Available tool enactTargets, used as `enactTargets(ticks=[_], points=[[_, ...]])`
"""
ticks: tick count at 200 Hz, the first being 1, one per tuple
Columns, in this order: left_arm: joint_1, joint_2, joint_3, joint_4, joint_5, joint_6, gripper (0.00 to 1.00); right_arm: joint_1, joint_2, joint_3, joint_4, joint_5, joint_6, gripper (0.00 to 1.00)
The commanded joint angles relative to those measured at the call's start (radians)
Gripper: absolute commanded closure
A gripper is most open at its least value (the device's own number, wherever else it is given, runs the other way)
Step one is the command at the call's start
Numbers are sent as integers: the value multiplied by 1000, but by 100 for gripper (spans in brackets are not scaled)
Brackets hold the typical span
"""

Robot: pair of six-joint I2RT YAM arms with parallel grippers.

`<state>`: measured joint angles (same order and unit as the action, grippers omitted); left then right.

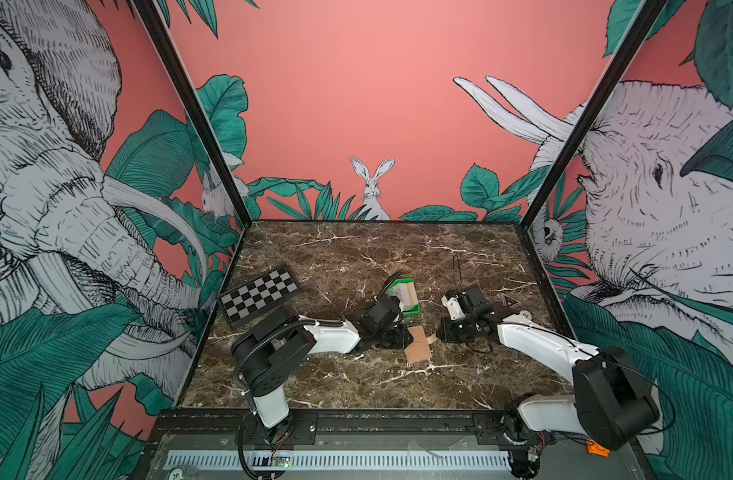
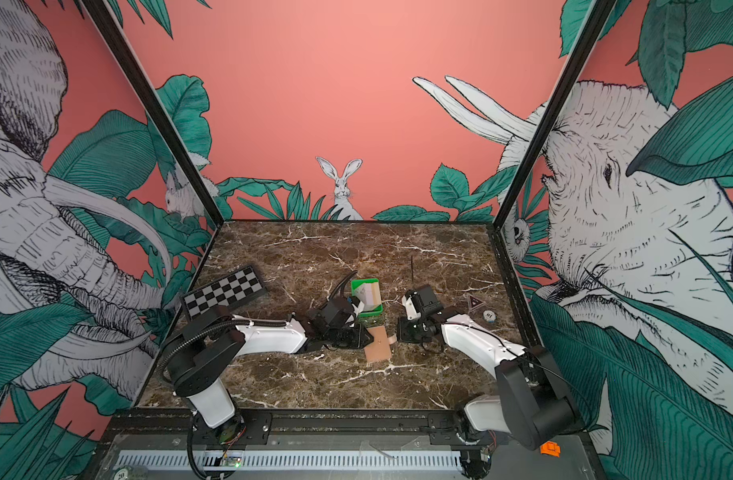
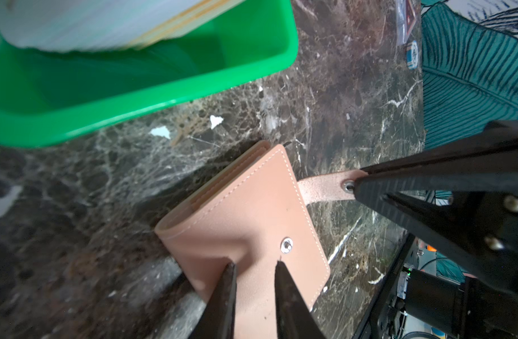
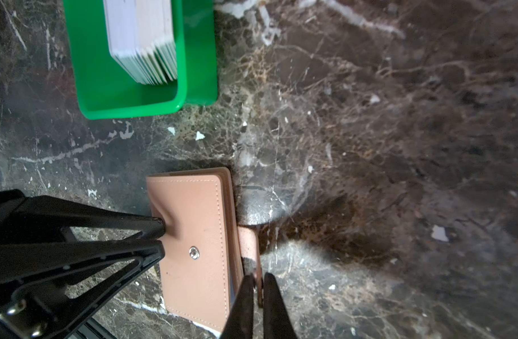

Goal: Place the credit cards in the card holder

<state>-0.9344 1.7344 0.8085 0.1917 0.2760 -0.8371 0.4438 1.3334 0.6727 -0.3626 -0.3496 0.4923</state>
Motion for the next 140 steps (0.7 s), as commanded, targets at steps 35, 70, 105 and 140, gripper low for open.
enactTargets(ticks=[35,70,105,140], points=[[5,13,-25,-41,-9,0,75,-3,-29,27,-12,-12,-13,86],[5,12,-25,-41,-9,1,75,-2,-25,27,-9,-14,-14,90],[4,12,-25,-43,-9,1,75,-2,-24,27,-2,-35,-15,96],[5,13,-25,-37,-7,-2,75,11,-18,28,5,-51,-17,98]])
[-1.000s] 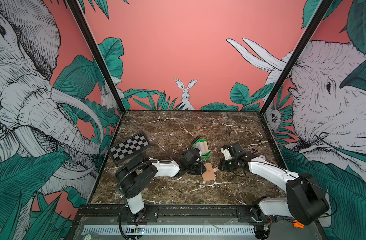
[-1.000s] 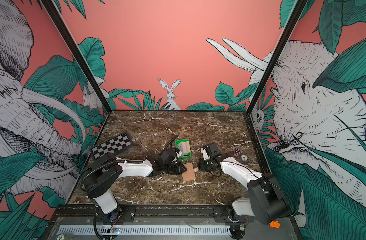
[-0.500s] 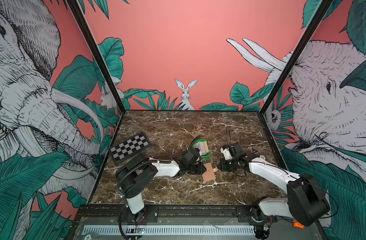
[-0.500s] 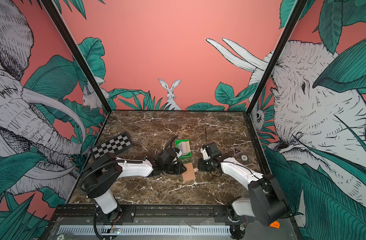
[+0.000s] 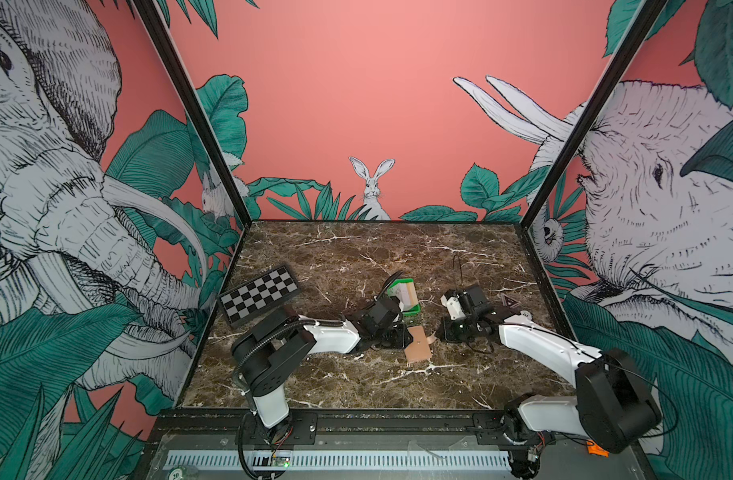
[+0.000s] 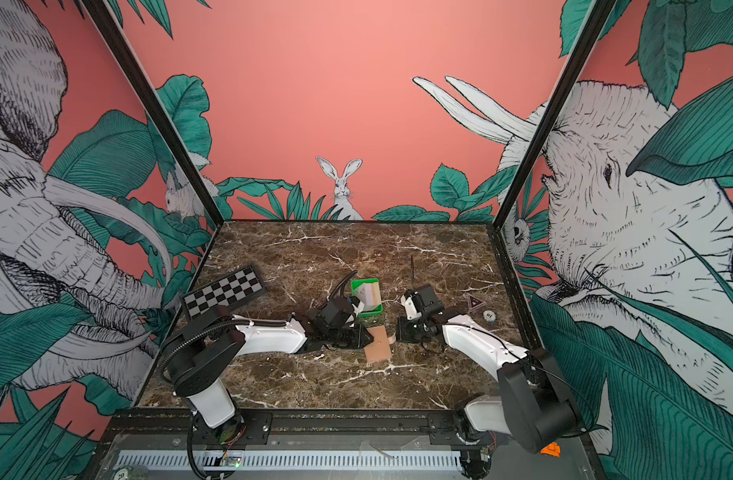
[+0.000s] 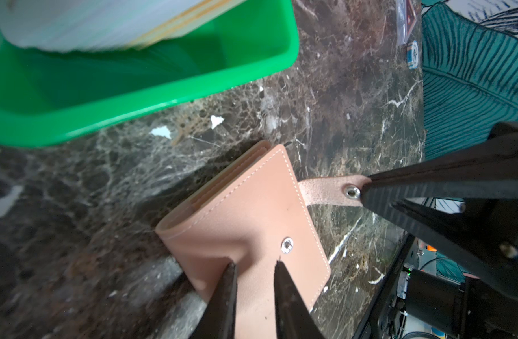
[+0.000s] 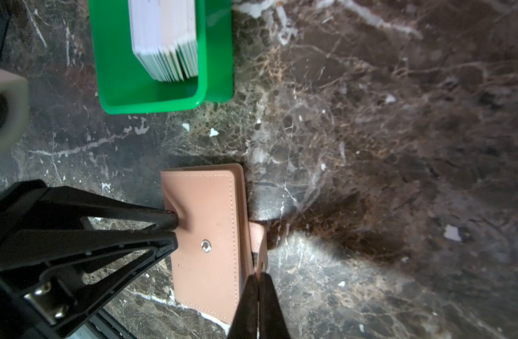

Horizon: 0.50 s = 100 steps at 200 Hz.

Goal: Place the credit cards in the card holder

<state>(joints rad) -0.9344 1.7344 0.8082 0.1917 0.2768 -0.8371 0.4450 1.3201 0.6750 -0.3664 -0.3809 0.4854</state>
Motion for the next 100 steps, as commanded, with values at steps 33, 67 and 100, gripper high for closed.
enactTargets(ticks=[33,67,100], points=[[4,12,-23,-38,-8,-2,75,39,13,36,12,-20,-10,98],[5,12,-26,-39,-8,2,77,72,39,57,16,-18,-8,98],[5,12,-27,-34,-5,-2,77,106,72,77,15,-12,-7,98]])
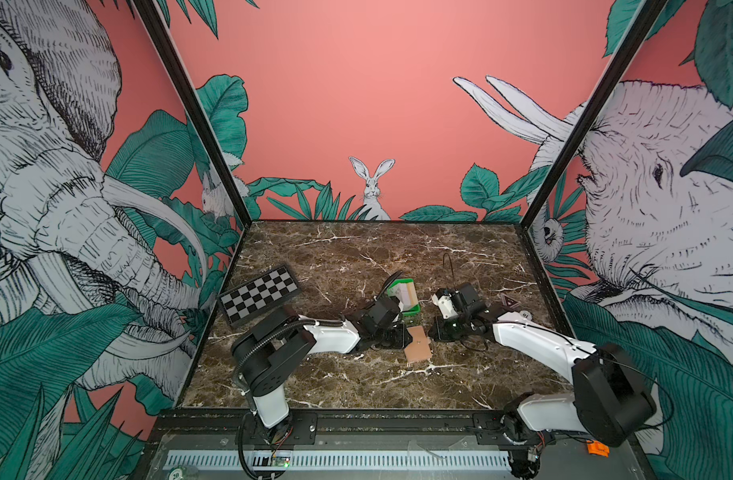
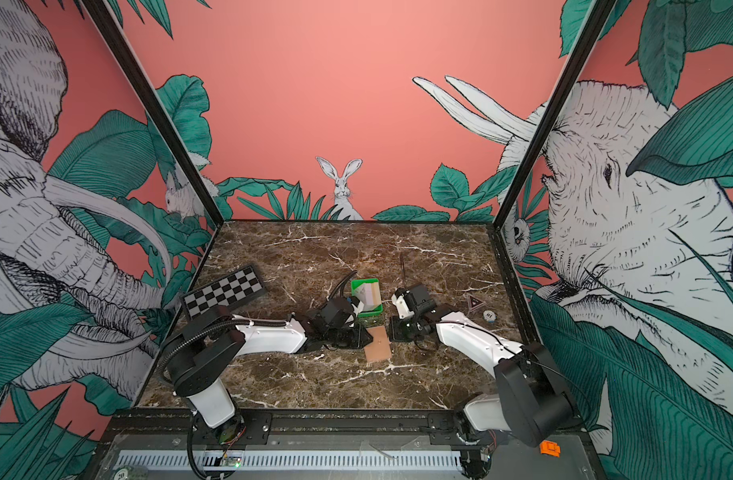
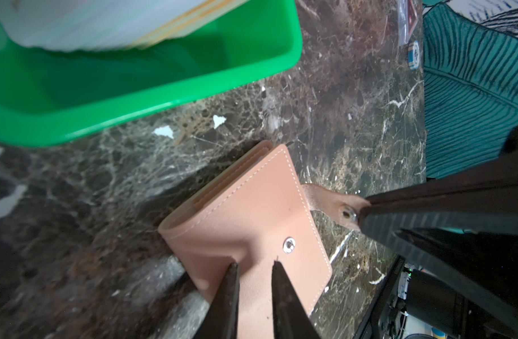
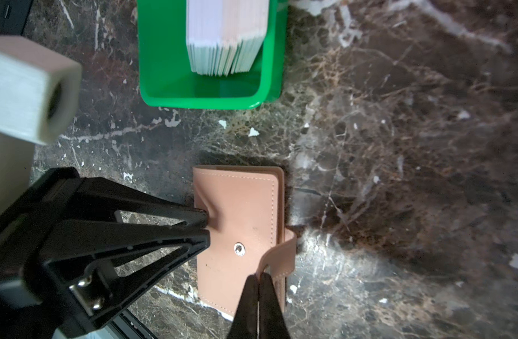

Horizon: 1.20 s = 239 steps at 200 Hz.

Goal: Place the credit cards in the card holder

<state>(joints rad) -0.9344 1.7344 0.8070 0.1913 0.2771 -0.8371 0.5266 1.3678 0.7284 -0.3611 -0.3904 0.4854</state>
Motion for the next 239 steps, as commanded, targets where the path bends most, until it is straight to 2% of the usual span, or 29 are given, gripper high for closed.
enactTargets(ticks=[1,59,239], points=[[5,11,-27,-33,-6,-2,78,25,26,23,11,-2,-8,98],[4,12,-31,-23,-2,-6,81,67,68,30,33,8,7,98],[5,14,-45,2,-1,-12,82,120,143,69,-2,60,3,100]])
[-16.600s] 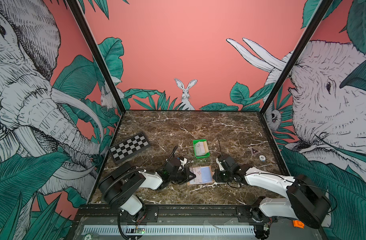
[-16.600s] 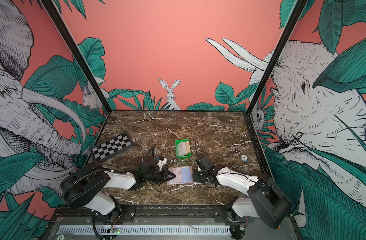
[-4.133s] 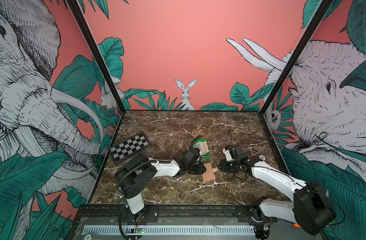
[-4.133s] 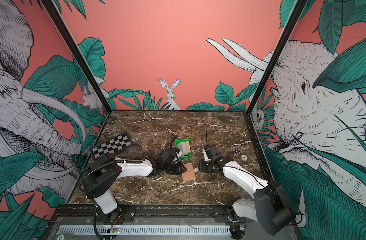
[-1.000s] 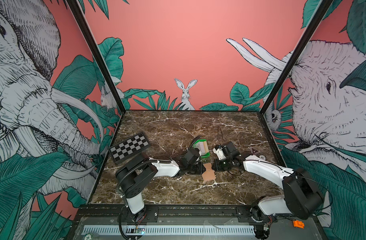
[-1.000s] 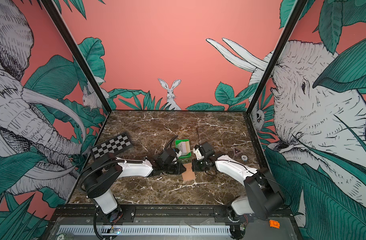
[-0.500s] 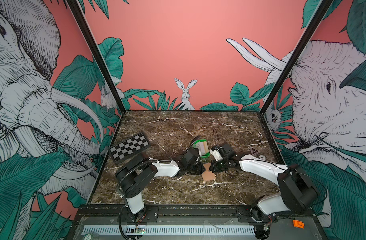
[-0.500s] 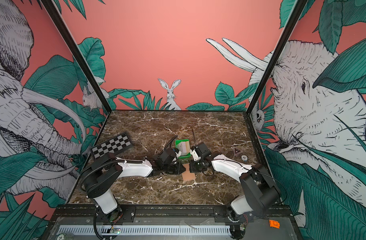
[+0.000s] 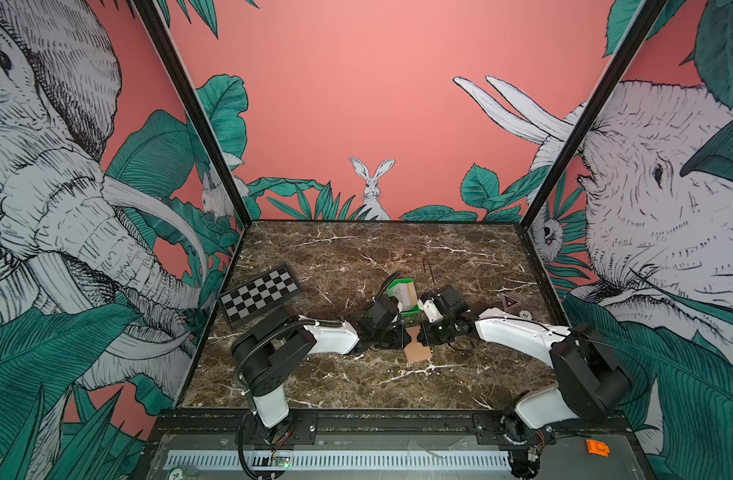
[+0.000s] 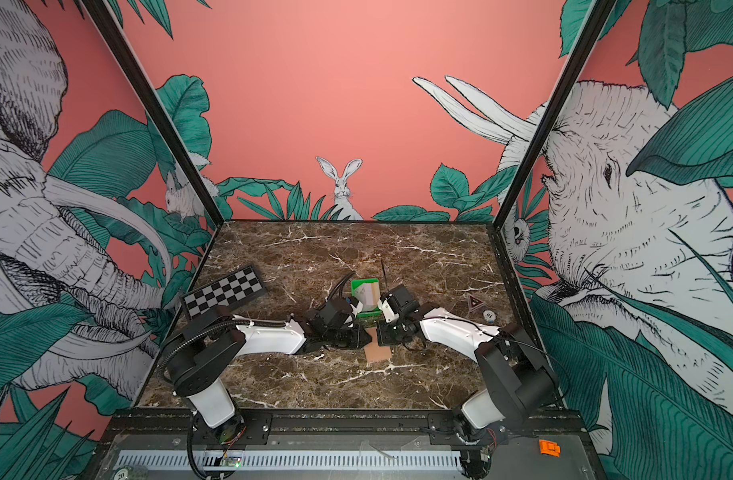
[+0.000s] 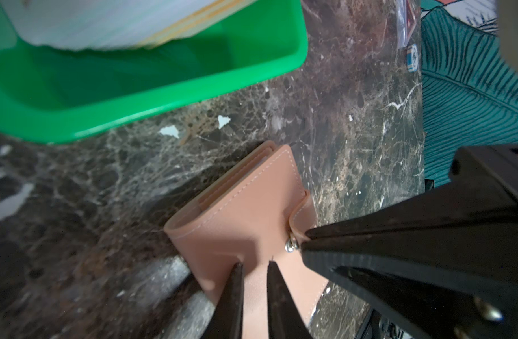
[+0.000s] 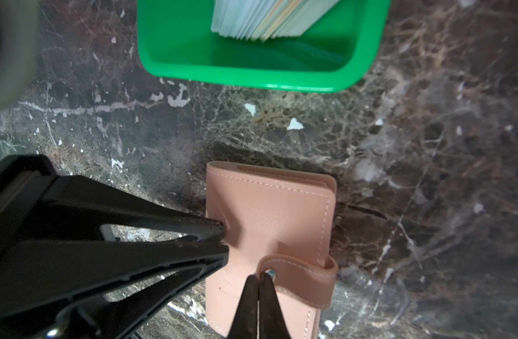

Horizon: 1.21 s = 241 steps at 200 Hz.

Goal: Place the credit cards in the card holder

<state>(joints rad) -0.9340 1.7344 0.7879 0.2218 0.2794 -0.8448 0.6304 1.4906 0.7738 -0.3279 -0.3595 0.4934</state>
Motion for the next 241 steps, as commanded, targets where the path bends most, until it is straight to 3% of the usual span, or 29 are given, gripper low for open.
enactTargets(ticks=[1,82,241], points=[[4,14,-27,-29,-3,-4,82,17,21,24,-36,31,-6,100],[4,20,-27,-19,0,-7,82,26,-17,13,-76,82,-5,100],[4,11,-35,-13,1,-8,82,27,18,9,-49,30,8,100]])
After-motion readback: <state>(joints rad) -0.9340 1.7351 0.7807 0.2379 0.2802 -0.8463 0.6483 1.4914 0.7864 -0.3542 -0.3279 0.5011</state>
